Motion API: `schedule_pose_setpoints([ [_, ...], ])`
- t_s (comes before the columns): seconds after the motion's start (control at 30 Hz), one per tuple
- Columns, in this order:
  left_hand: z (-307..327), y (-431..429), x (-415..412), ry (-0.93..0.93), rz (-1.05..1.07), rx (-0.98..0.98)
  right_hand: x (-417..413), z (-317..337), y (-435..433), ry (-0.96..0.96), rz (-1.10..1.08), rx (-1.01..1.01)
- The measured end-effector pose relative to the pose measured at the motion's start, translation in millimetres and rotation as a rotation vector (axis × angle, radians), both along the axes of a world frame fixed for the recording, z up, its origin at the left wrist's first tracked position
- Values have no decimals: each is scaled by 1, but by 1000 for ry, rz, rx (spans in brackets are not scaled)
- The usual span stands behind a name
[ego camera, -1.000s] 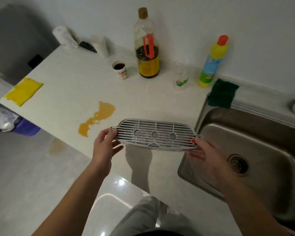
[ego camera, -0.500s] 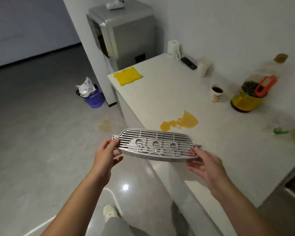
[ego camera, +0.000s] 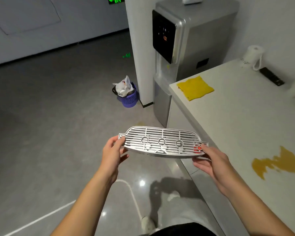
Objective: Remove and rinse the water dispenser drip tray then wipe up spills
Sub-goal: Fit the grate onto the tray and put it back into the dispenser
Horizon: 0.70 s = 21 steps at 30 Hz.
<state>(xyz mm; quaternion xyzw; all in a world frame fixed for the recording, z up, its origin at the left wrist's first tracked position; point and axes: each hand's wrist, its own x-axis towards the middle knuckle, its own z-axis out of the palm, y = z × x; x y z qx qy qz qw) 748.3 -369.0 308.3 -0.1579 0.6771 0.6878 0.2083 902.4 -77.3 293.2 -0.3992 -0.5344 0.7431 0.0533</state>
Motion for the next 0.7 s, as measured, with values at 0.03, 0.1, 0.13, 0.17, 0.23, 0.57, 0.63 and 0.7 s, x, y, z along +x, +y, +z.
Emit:
schedule_pose_setpoints([
  [0.03, -2, -5, -21, -2, -3, -6, -21, -2, -5, 1, -3, -4],
  [0.1, -7, -11, -65, 5, -17, -7, -66, -10, -12, 17, -6, -13],
  [0.13, -11, -13, -87, 7, -18, -13, -89, -15, -14, 24, -11, -17],
  [0.17, -15, -14, -109, 9, -19, -24, -112, -20, -16, 31, -17, -23],
  [0.23, -20, -13, -157, 26, -36, -38, -160, -33, -17, 56, -24, -40],
  [0.57, -30, 29, -389, 29, -129, -65, -368, -69, 11, 10, -111, -98],
  [0.63, -32, 44, -427, -2, -165, -64, -395, -69, 17, 15, -185, -125],
  [0.7, -39, 60, -467, -22, -213, -59, -421, -74, 22, 22, -260, -135],
])
